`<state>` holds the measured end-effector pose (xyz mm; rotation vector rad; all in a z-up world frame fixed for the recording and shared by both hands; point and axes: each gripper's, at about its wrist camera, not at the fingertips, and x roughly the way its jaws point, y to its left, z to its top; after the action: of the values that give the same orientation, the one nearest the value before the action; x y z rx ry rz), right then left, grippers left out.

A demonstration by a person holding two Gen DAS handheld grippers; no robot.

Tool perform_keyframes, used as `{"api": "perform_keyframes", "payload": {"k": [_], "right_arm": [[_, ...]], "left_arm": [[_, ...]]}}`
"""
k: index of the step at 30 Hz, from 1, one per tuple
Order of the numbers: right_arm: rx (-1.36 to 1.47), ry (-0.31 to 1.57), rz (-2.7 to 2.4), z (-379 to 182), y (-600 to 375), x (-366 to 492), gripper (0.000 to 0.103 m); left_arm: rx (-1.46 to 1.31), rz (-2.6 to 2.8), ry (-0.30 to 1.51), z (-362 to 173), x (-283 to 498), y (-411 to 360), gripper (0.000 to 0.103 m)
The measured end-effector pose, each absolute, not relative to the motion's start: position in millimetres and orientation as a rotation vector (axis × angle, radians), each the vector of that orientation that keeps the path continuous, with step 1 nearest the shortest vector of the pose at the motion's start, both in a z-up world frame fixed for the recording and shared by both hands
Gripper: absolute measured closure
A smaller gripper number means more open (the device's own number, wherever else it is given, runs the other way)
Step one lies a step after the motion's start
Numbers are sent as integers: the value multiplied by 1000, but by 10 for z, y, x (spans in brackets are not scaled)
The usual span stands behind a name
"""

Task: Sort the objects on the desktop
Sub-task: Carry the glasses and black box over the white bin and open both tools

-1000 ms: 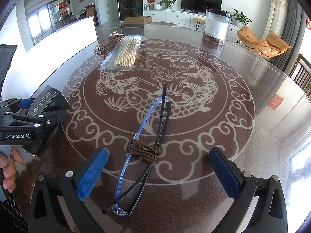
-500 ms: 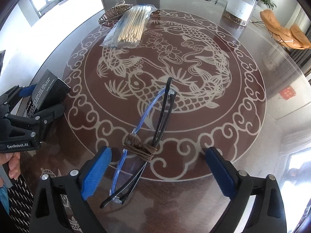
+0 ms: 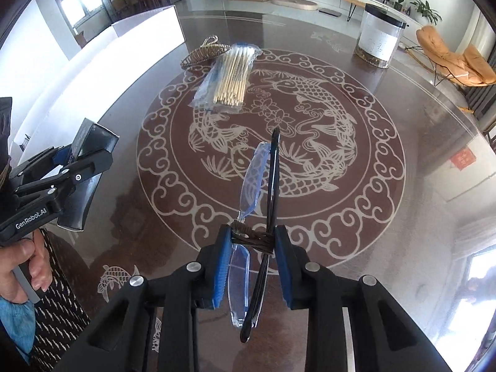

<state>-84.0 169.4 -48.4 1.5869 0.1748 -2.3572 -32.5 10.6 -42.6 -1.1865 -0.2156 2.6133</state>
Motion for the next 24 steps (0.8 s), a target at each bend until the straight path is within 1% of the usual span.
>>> {"api": "perform_keyframes", "payload": {"k": [3,7,12,15,17,20,22,24], "right_arm": [[1545,164,-2367,-343,1686,-821,74],[1464,144,-2355,-132,1489,-888,74],[1301,133,-2263,277,755,-999,74],[1188,115,-2189,524,97,-1026,74],[1126,91,-2134,659,-353,-1039,74],[1051,83,-2035,743,-1056,-1003,74],[1030,99,-1965,673,-1485,-966,74],[1044,135,-1915,490,-1866,-940,74]], "left_arm": [[-1125,2608,-356,-218,-168,-89,46],[-1098,2642,-392,86,-68,-474,46],[-1108,2788,-469,445,-20,-1464,46],[-1184,2913,-458,536,-43,-2111,46],[-1263,2970,-459,516,-73,-2482,46],[-1382,2993,-505,352,-130,-2871,46],[-1473,2981,-496,164,-192,-2990,46],[-1545,2962,-490,-27,-232,-3050,45]]}}
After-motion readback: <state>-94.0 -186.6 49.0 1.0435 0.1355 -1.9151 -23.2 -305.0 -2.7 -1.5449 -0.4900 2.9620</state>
